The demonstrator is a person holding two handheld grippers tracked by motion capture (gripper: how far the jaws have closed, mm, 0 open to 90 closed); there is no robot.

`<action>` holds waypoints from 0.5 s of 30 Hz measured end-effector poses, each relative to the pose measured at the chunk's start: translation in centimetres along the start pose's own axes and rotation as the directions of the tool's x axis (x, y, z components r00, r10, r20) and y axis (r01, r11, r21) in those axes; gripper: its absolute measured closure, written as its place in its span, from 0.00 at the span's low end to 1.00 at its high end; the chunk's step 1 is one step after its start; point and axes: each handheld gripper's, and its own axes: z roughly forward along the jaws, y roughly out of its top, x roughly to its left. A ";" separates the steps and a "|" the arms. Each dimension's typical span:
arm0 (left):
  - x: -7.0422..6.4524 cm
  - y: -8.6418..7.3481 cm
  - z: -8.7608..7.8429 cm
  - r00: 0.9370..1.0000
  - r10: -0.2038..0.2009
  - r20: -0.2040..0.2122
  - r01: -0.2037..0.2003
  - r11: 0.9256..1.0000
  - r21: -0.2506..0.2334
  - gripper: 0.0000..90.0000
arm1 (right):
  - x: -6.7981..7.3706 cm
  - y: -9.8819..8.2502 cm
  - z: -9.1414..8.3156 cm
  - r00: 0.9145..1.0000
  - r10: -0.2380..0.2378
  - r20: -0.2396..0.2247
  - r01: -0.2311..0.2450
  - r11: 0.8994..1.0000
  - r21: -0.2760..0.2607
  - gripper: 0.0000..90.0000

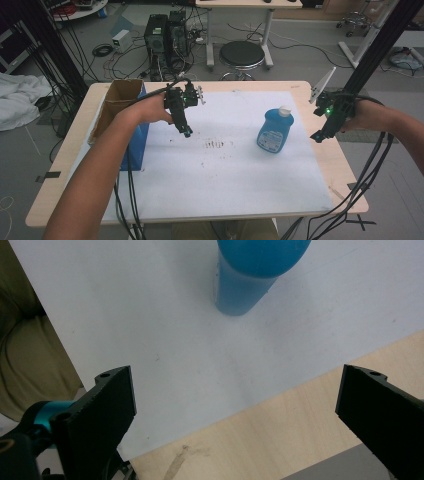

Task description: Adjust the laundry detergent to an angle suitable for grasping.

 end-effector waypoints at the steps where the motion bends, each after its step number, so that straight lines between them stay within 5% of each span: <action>1: 0.0 0.0 0.0 1.000 -0.002 0.000 0.002 1.000 -0.001 0.05 | 0.0 0.0 0.0 1.000 -0.002 0.000 0.002 1.000 0.001 0.02; 15: -0.3 0.1 -0.2 1.000 -0.001 -0.011 0.001 1.000 0.002 0.05 | 0.2 -0.2 -0.3 1.000 -0.004 0.008 0.004 1.000 -0.011 0.02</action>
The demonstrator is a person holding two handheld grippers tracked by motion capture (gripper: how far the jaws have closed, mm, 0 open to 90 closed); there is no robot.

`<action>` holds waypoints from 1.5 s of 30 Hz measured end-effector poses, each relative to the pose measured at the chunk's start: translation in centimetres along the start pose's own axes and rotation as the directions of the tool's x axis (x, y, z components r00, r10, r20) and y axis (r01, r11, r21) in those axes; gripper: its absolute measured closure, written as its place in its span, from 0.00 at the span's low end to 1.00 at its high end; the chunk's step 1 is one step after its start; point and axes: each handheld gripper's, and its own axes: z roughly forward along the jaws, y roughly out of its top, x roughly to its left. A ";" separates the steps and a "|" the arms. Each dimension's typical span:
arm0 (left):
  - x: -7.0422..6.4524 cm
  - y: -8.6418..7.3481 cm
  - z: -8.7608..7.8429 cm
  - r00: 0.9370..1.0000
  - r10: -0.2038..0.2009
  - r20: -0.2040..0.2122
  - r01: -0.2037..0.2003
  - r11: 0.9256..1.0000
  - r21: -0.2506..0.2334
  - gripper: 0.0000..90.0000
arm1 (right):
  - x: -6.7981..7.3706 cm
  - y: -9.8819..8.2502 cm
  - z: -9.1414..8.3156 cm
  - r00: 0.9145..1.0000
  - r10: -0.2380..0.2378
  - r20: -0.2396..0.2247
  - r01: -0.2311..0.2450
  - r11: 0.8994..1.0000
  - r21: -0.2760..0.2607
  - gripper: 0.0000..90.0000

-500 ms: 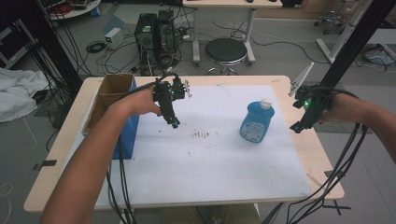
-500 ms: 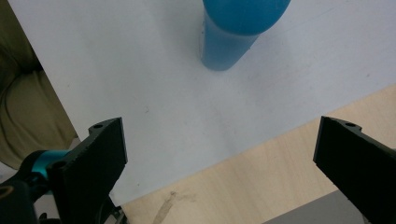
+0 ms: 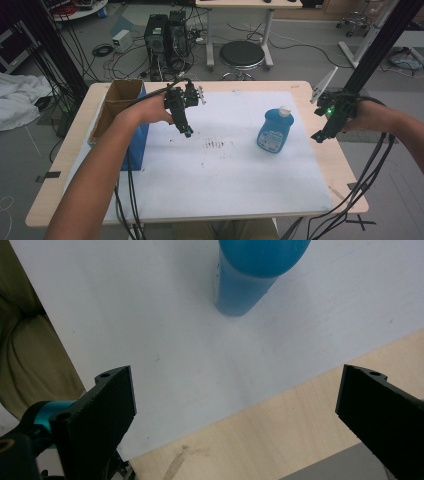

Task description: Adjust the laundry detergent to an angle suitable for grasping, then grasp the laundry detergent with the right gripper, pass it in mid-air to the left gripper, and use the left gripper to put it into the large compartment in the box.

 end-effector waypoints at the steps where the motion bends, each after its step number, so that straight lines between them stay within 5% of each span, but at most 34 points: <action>1: -0.1 0.0 0.0 1.000 -0.003 -0.001 0.003 1.000 -0.002 0.05 | 0.1 0.0 0.0 1.000 0.002 -0.001 -0.002 1.000 0.002 0.02; 33: -0.9 -0.5 -0.2 1.000 -0.010 -0.009 0.010 1.000 -0.010 0.05 | 0.7 -0.9 0.4 0.999 0.027 0.026 -0.026 0.999 -0.025 0.02; 39: -0.9 -0.6 -0.1 1.000 -0.004 -0.009 0.004 1.000 -0.012 0.05 | 0.7 -1.2 0.7 0.998 0.059 0.020 -0.058 0.996 -0.062 0.02; 45: -0.8 -0.5 0.0 1.000 0.004 -0.008 -0.004 1.000 -0.018 0.05 | 0.6 -1.9 1.8 0.994 0.105 0.006 -0.103 0.983 -0.154 0.02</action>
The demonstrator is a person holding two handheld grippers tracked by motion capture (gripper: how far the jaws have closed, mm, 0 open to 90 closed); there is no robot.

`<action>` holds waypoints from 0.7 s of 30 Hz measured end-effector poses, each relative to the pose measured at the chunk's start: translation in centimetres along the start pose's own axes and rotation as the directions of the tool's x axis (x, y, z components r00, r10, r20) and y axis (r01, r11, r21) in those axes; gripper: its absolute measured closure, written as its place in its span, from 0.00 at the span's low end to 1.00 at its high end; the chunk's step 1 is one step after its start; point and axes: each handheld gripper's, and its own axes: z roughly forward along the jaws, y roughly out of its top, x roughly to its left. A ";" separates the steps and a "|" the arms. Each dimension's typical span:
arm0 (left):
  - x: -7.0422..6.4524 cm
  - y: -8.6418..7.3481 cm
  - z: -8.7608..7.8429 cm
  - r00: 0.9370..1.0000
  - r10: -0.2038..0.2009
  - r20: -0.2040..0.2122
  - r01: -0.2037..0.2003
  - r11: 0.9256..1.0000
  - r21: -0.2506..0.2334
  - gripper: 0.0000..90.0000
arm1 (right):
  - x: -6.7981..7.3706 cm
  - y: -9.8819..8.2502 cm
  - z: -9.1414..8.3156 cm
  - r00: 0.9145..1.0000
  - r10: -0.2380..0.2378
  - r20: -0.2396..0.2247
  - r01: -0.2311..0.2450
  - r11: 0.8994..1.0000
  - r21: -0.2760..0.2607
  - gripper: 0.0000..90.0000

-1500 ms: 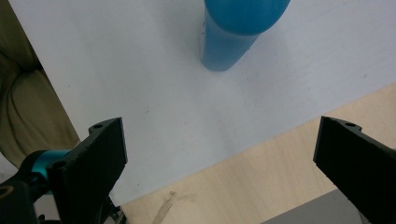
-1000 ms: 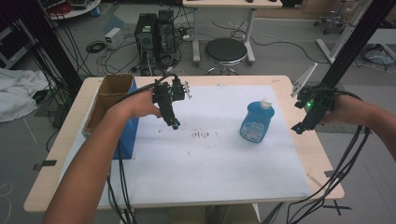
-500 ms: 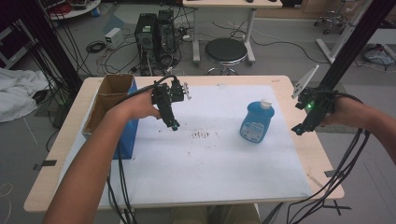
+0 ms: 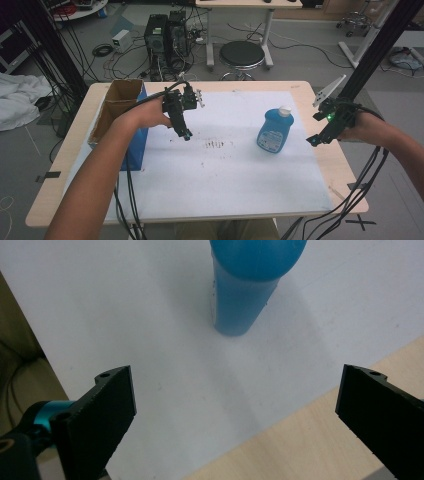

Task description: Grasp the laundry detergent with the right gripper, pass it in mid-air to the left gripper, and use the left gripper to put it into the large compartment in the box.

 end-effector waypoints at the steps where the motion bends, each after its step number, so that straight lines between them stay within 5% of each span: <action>1: 0.1 0.0 0.0 1.000 0.002 0.000 -0.002 1.000 0.001 0.05 | 0.0 -0.1 0.1 1.000 0.006 -0.002 -0.006 1.000 -0.013 0.02; 13: 0.3 0.1 0.4 1.000 0.006 0.001 -0.006 1.000 0.003 0.05 | -0.2 -1.8 2.5 0.997 0.074 -0.022 -0.077 0.983 -0.164 0.02; 21: 0.2 0.0 0.5 1.000 0.005 0.000 -0.005 1.000 0.002 0.05 | -0.5 -2.4 3.6 0.997 0.078 -0.028 -0.083 0.958 -0.274 0.02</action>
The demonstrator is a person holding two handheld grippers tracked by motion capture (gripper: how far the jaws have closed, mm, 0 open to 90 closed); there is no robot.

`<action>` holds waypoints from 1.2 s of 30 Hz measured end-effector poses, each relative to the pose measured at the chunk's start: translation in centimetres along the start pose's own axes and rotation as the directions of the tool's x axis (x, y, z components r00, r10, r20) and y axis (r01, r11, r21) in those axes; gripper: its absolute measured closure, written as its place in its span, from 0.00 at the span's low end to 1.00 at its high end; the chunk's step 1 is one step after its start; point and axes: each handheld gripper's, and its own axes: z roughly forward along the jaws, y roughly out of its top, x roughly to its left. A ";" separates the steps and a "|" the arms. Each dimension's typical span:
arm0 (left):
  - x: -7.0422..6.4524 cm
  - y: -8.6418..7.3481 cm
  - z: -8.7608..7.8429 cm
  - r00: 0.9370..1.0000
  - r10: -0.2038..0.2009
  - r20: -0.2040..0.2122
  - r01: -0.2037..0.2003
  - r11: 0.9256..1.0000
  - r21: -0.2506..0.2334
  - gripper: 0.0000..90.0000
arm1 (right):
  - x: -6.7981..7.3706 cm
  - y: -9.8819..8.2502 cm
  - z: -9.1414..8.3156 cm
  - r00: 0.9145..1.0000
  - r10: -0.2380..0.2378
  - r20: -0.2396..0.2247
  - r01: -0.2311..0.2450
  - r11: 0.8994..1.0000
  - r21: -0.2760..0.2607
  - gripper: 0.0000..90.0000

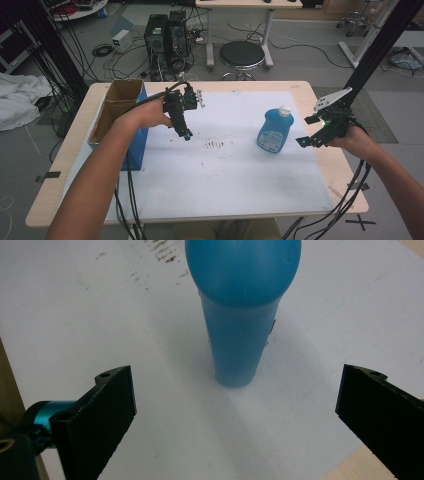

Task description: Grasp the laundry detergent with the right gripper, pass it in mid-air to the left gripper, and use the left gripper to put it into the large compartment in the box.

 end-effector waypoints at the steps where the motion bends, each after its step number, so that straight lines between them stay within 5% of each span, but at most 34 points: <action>1: 0.0 0.0 0.0 1.000 -0.002 -0.001 0.002 1.000 0.000 0.05 | 0.0 -0.1 0.1 1.000 0.000 0.000 0.000 1.000 -0.008 0.02; 36: 0.3 -0.1 0.4 1.000 -0.005 0.005 0.005 1.000 0.001 0.05 | -1.5 -0.6 5.5 0.999 -0.007 -0.049 -0.002 0.984 -0.179 0.02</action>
